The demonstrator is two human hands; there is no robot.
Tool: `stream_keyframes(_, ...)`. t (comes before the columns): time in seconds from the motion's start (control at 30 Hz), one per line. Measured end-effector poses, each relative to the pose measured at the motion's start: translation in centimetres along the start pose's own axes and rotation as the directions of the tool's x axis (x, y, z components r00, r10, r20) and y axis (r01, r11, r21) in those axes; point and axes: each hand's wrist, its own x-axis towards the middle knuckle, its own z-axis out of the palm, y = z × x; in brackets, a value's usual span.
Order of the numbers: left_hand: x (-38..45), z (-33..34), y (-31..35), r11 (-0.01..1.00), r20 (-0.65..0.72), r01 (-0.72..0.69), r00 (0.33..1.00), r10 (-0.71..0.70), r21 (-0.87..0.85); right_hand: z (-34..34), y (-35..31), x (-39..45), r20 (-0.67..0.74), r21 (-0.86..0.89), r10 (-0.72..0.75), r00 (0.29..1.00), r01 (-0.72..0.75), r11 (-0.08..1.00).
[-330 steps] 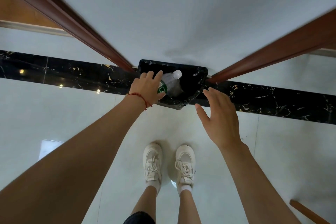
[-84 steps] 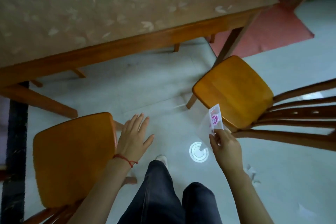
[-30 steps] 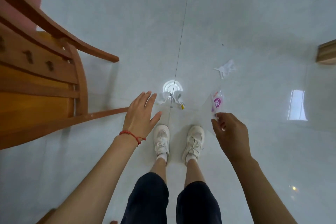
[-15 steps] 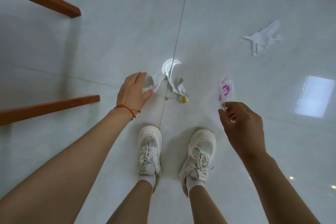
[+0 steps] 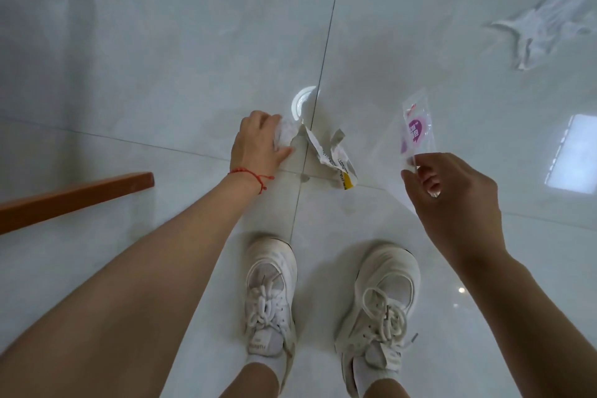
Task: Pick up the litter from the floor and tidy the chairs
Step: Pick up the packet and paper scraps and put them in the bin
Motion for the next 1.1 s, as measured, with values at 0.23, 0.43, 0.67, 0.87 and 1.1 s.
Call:
stream_keyframes(0.23,-0.2,1.0,-0.3,0.999,-0.069,0.016,0.997,-0.019,-0.05,0.2,0.5,0.8,-0.005,-0.027,-0.056,0.998,0.056,0.998)
stream_keyframes(0.43,-1.9,-1.8,-0.4,0.983,-0.15,0.111,0.98,-0.133,-0.145,-1.0,-0.9,-0.2,0.026,-0.03,-0.059,0.998,0.06,0.998)
stream_keyframes(0.67,-6.4,-10.5,4.2,0.981,-0.286,-0.066,0.958,0.011,-0.184,-6.7,-5.0,-1.8,0.014,-0.017,-0.043,0.999,0.043,0.999)
stream_keyframes(0.87,-11.8,-19.9,8.8,0.972,-0.354,-0.128,0.934,0.051,-0.198,-14.2,-10.6,-3.1,-0.024,0.004,-0.055,0.998,0.056,0.998)
stream_keyframes(1.1,-18.2,-30.9,14.8,0.943,-0.427,-0.281,0.885,0.183,-0.179,-24.6,-18.0,-5.6,-0.105,0.009,-0.094,0.99,0.095,0.995)
